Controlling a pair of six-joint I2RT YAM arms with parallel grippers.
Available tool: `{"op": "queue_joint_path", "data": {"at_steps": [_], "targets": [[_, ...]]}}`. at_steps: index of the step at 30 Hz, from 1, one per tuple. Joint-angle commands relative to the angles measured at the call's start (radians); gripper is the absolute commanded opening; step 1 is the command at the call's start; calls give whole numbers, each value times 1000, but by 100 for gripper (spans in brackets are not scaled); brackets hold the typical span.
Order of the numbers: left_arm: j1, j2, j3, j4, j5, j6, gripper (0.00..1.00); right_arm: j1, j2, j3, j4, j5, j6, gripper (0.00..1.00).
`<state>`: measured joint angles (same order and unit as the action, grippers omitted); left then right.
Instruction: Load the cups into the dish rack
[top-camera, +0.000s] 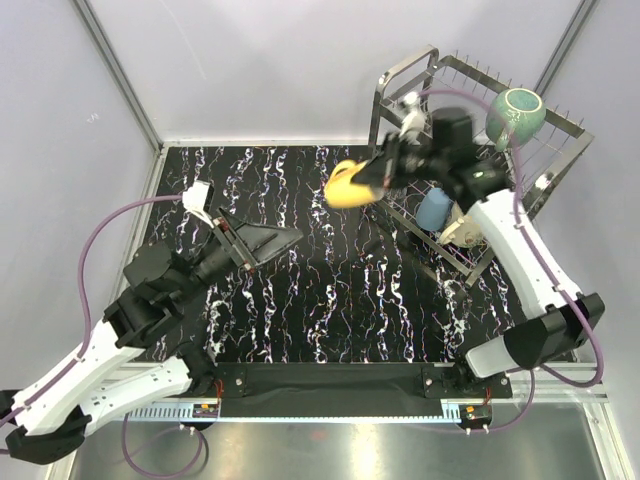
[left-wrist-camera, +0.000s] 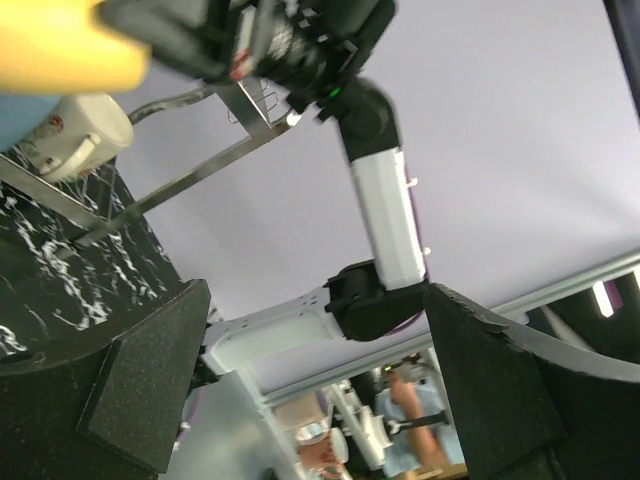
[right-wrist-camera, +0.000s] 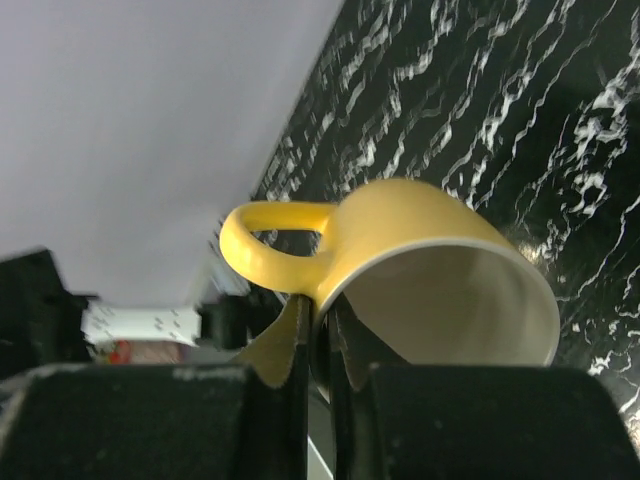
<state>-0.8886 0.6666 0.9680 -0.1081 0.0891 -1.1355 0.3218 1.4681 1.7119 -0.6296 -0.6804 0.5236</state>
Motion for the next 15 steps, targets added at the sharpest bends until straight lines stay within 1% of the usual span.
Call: {"op": "queue_joint_path", "data": {"at_steps": [1,2,3,4,5,6,7,8,9,10,11,13,15], "targets": [[-4,10,5,91,-49,-150,95,130,-153,-117,310,74,-161,0],[-4,16,-9,99,-54,-205,95,157,-172,-155,345,88,-216,0],[-4,18,-20,103,-61,-236,94,181,-192,-194,419,106,-243,0],[-4,21,-31,105,-69,-298,94,218,-237,-281,462,122,-264,0],[-4,18,-57,132,-80,-328,94,230,-262,-323,502,120,-293,0],[-4,19,-69,143,-86,-355,94,240,-285,-363,577,122,-304,0],[-4,16,-78,151,-88,-381,93,250,-329,-429,606,128,-313,0],[-4,16,-87,148,-86,-433,93,256,-353,-458,620,134,-327,0],[-4,18,-103,151,-88,-457,93,260,-374,-489,709,136,-332,0],[-4,19,-109,159,-86,-478,93,261,-411,-539,740,125,-336,0],[-4,24,-118,171,-86,-522,93,266,-425,-560,766,117,-343,0],[-6,42,-143,220,-86,-566,93,267,-459,-600,820,88,-353,0],[-6,62,-143,235,-68,-618,93,275,-472,-626,855,78,-372,0]]}}
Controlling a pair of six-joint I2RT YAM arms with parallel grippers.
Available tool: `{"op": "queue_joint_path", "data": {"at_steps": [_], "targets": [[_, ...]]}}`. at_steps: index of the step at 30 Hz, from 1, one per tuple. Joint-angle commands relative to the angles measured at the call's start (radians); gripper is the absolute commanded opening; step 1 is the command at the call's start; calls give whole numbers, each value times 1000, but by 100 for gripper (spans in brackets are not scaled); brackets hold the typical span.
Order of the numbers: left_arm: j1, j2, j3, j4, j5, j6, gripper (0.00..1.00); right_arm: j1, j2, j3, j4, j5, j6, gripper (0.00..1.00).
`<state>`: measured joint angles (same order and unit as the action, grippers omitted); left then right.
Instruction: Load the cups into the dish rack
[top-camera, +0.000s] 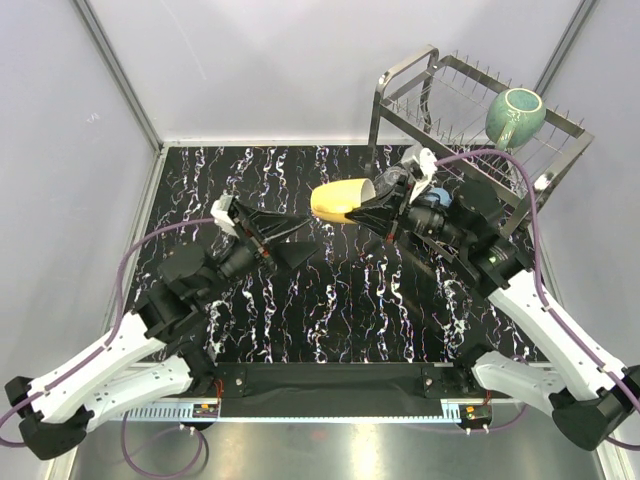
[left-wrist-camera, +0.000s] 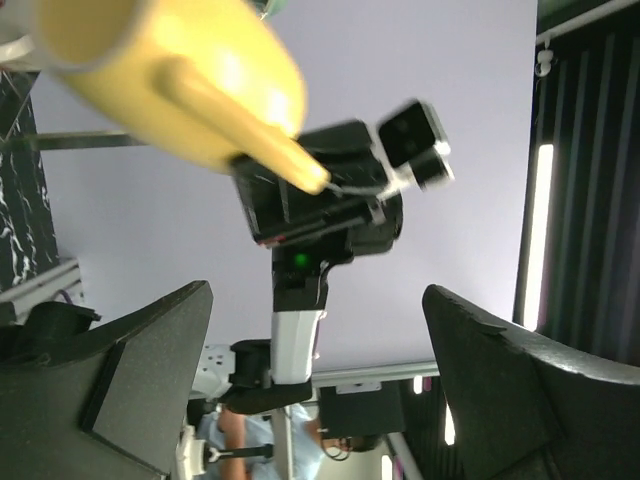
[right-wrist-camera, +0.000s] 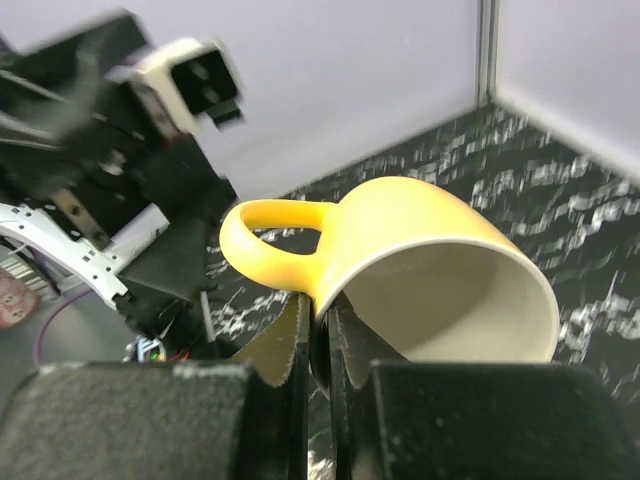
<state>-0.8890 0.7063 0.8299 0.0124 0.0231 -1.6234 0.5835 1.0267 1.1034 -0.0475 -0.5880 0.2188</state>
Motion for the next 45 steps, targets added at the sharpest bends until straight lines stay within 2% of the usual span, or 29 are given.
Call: {"op": "queue_joint_path", "data": {"at_steps": [1,5,8,11,18,23,29,33,35,37,39,44,45], "targets": [[-5,47,6,115,4,-142,93,15,-46,-26,285,-28,-76,0],[-21,105,21,158,29,-207,93,22,-69,-62,317,-58,-144,0],[-34,139,35,172,24,-223,93,26,-105,-125,403,-90,-176,0],[-44,160,25,245,24,-254,88,27,-129,-152,414,-102,-211,0],[-54,216,32,284,52,-277,76,29,-211,-247,494,-182,-288,0],[-76,236,18,333,57,-291,61,27,-235,-293,535,-213,-340,0],[-100,278,55,368,84,-259,56,29,-218,-297,558,-240,-331,0],[-105,283,48,409,95,-253,35,27,-221,-290,560,-256,-319,0],[-105,277,41,411,94,-240,29,29,-224,-287,557,-272,-308,0],[-105,272,44,409,92,-211,17,27,-232,-286,552,-285,-299,0],[-105,269,51,412,92,-176,0,29,-240,-281,525,-291,-306,0],[-105,286,127,348,107,-40,0,29,-267,-272,398,-256,-343,0],[-105,288,164,312,107,35,0,27,-280,-270,378,-222,-352,0]]}}
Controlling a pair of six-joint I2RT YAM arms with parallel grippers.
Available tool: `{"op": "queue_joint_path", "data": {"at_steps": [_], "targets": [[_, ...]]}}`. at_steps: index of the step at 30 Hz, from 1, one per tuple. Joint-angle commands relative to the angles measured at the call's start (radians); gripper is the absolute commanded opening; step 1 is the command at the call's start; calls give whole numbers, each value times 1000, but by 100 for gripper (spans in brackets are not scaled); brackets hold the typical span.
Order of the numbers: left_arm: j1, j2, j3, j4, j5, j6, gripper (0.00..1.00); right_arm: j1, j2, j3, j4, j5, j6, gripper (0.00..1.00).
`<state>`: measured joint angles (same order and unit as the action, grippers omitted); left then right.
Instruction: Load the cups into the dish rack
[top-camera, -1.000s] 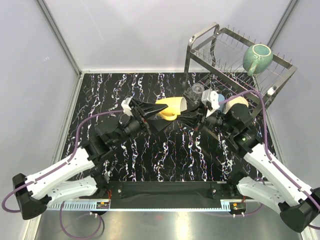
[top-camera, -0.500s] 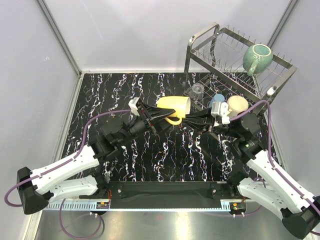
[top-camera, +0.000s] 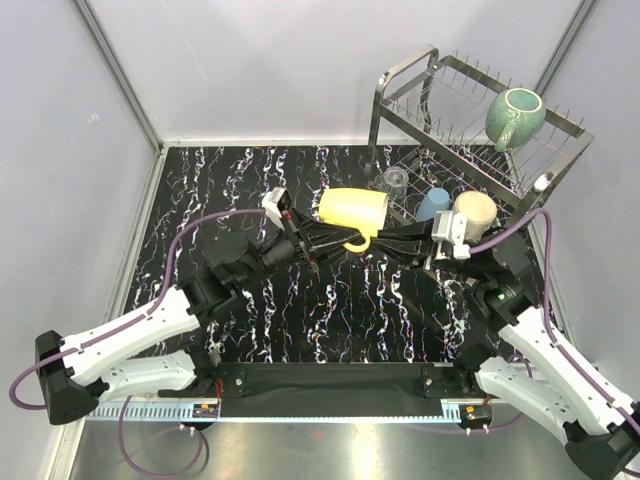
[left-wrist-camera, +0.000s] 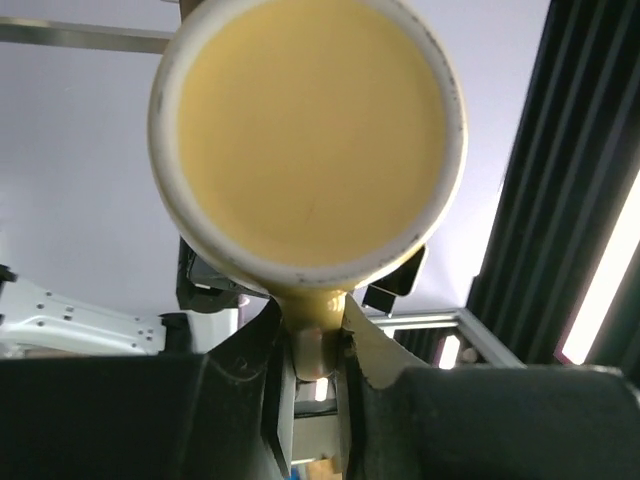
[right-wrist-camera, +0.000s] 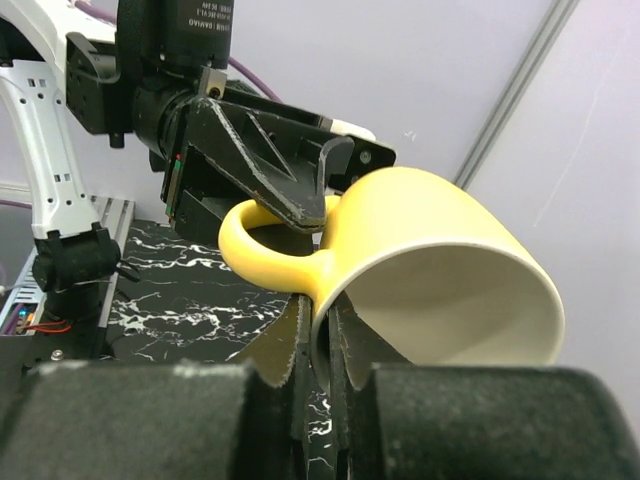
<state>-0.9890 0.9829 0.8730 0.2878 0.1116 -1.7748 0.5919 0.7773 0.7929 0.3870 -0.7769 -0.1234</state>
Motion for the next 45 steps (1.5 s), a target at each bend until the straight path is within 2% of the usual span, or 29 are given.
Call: {"op": "queue_joint_path", "data": {"at_steps": [1,2,5,7,15,21,22,26,28,33,36,40,42,45], "targets": [[-5,11,147,7,11,225,0,20,-38,39,-75,-16,-13,2],[-5,13,167,-46,7,263,0,19,-47,29,-106,10,-13,13],[-5,8,219,-112,-21,385,0,20,-61,6,-154,45,-16,18],[-5,8,239,-130,-38,454,0,19,-81,-6,-177,76,-10,30],[-5,30,287,-190,-66,593,0,20,-148,-34,-283,228,-13,48],[-8,77,391,-315,-104,725,0,20,-199,-18,-417,421,73,50],[-10,86,411,-332,-108,745,0,20,-205,-8,-474,501,91,50],[-17,164,536,-479,-154,903,0,20,-216,26,-667,648,311,41],[-23,223,638,-544,-190,963,0,20,-198,38,-784,648,384,40],[-33,362,860,-637,-262,1156,0,20,-119,8,-911,575,564,40],[-39,450,994,-639,-292,1253,0,20,-93,-23,-957,530,631,40],[-42,582,1196,-663,-332,1344,0,19,-104,-95,-927,446,725,38],[-42,640,1244,-676,-340,1367,0,20,-118,-113,-928,439,717,39],[-54,648,1247,-700,-401,1382,0,20,-159,-75,-988,537,709,41]]}}
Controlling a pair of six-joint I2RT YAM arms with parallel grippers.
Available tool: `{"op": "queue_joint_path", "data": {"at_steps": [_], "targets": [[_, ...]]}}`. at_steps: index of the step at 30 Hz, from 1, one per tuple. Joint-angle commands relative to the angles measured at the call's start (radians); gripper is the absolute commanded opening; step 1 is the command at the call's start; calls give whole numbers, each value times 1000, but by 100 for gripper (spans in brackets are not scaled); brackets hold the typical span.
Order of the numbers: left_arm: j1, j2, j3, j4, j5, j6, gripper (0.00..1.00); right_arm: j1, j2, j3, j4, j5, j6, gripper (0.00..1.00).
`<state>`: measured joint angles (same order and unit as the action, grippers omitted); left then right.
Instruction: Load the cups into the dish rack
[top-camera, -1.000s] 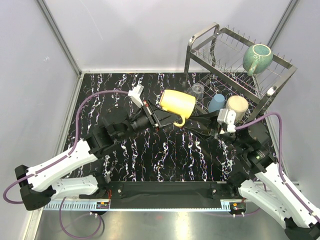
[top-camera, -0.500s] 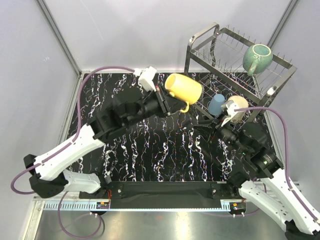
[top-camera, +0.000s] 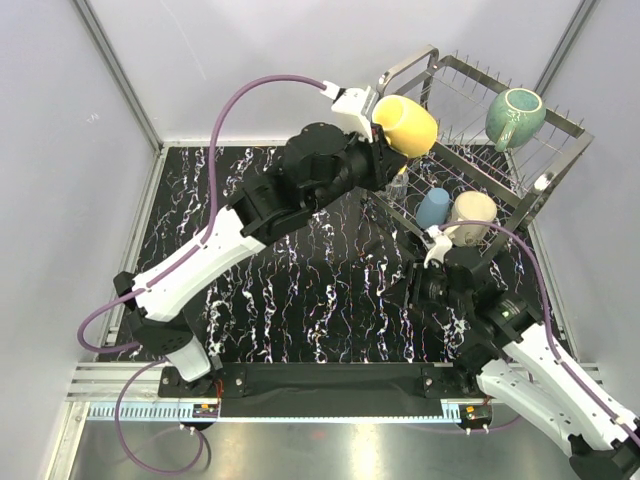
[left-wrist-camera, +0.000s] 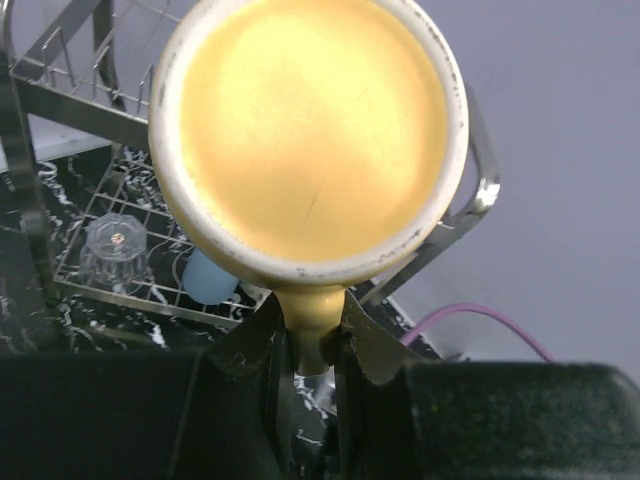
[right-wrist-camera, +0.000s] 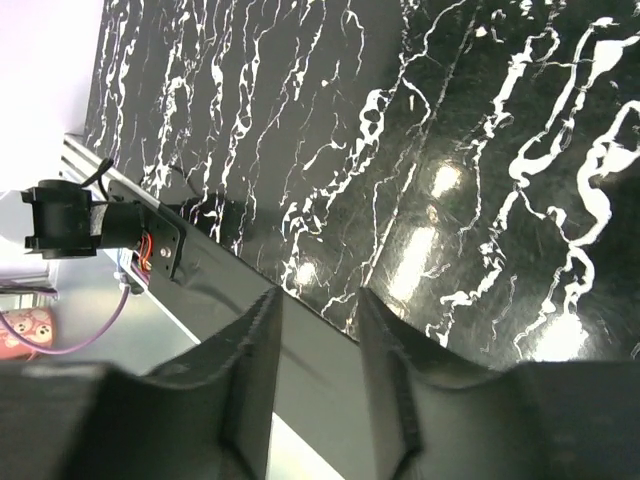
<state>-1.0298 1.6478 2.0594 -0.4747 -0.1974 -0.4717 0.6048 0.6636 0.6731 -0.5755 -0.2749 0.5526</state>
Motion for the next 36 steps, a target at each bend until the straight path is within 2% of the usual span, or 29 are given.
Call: {"op": "queue_joint_path", "data": {"at_steps": [1,4,6,8,11,17,18,22,23,24,26,28,36], "targets": [[-15,-25,48,33,-106,77,0,7,-53,60,-46,70,18,44],[-15,-77,-56,-31,-148,53,0,6,-47,121,-110,129,17,48],[-16,-174,-236,-7,-136,27,0,6,-38,155,-145,157,26,50],[-16,-238,-329,15,-123,-19,0,7,-18,174,-164,210,38,52],[-13,-357,-479,54,-80,-91,0,7,10,192,-141,171,9,54],[40,-591,-750,142,42,-266,0,7,53,284,-87,66,-16,67],[51,-623,-793,197,87,-300,0,6,56,290,-74,16,-22,70],[122,-781,-1084,391,187,-517,0,6,36,287,80,-101,21,80],[129,-833,-1134,442,191,-550,0,6,31,270,182,-119,52,81],[134,-856,-1168,537,223,-577,0,7,33,260,242,-163,125,82],[142,-882,-1226,593,245,-633,0,7,54,237,419,-222,202,82],[142,-890,-1258,704,272,-665,0,6,115,247,512,-295,283,82],[142,-853,-1308,873,337,-762,0,6,246,324,565,-310,325,76]]}}
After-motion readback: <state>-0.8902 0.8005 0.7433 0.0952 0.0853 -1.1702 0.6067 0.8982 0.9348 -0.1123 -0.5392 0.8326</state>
